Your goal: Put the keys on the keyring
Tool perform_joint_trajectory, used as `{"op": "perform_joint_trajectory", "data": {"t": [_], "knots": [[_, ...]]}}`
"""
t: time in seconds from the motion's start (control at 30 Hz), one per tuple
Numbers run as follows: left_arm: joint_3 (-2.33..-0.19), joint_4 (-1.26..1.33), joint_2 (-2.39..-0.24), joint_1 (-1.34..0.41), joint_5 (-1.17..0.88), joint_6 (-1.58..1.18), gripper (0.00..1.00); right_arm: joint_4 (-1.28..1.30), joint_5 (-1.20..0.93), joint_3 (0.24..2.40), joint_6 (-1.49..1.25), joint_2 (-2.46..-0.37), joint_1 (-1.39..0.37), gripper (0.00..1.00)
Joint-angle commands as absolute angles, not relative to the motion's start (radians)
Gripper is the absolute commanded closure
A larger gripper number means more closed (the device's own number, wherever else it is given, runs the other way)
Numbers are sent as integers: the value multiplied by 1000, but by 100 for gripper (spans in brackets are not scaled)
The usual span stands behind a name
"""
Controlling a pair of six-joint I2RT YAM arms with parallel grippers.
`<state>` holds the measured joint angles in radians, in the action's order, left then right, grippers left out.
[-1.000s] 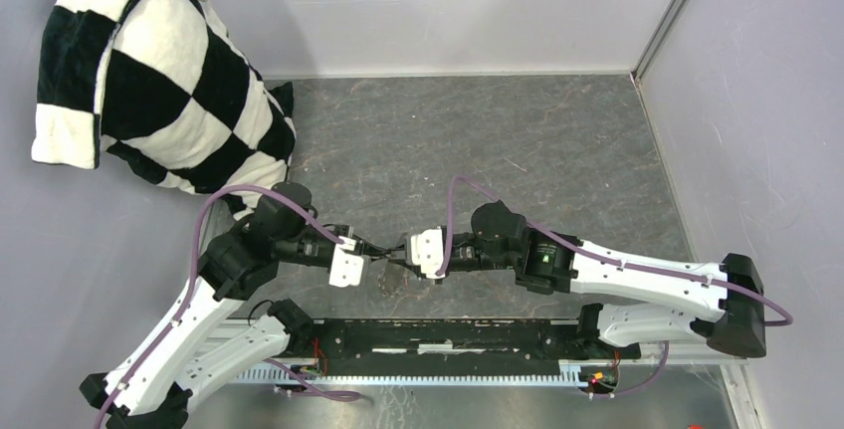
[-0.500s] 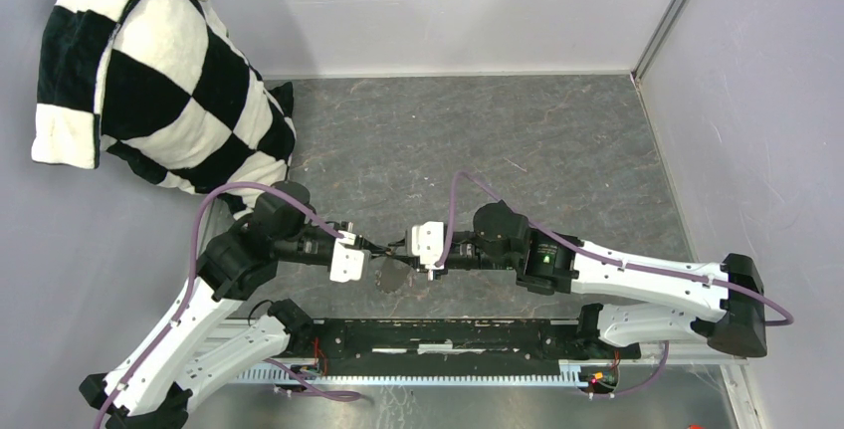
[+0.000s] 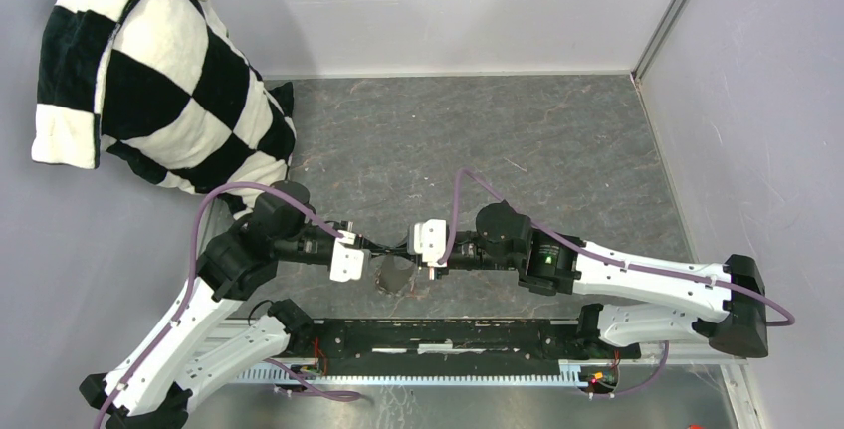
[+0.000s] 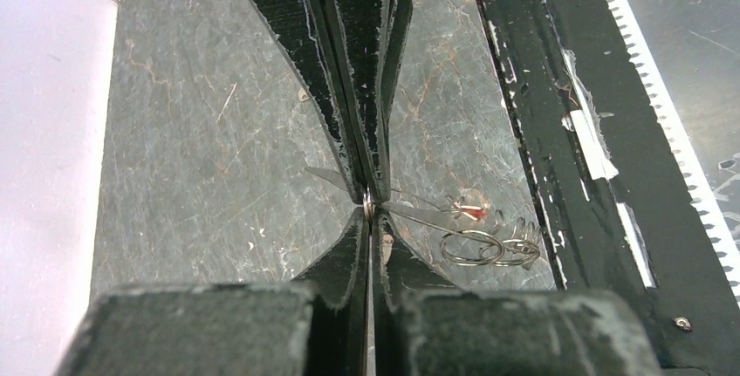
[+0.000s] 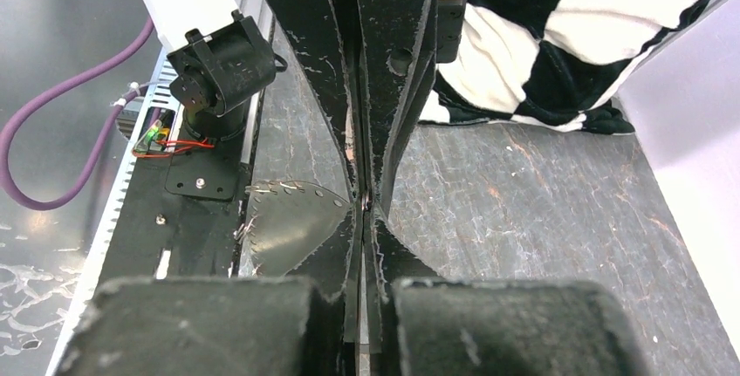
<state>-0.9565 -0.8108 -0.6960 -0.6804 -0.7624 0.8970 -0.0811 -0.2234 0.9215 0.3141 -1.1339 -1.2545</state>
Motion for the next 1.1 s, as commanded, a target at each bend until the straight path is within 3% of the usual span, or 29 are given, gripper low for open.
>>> {"op": "perform_joint_trajectory", "data": {"t": [0.0, 0.07, 0.13, 0.17, 0.23, 0.43, 0.6, 0.77, 1.07], "knots": [[-993, -771, -698, -681, -792, 835, 98, -159, -179, 973, 291, -1115, -1256, 99], [-984, -740, -692, -681, -782, 785, 92, -186, -142, 956, 287, -1105, -1257, 99], [-967, -683, -677, -681, -767, 683, 65, -264, -121, 903, 270, -1078, -1253, 99], [-957, -663, -666, -681, -765, 644, 56, -317, -125, 876, 250, -1065, -1248, 99], [-933, -620, -640, -681, -753, 552, 51, -399, -159, 834, 194, -1054, -1226, 99], [-900, -530, -604, -681, -741, 358, 50, -677, -280, 698, 21, -1033, -1171, 100], [-901, -481, -610, -681, -710, 251, 58, -783, -304, 650, -57, -1035, -1161, 99], [-885, -494, -604, -681, -697, 244, 66, -880, -350, 625, -127, -1056, -1153, 99], [-943, -582, -625, -681, -725, 328, 67, -897, -414, 638, -181, -1056, -1127, 99]]}}
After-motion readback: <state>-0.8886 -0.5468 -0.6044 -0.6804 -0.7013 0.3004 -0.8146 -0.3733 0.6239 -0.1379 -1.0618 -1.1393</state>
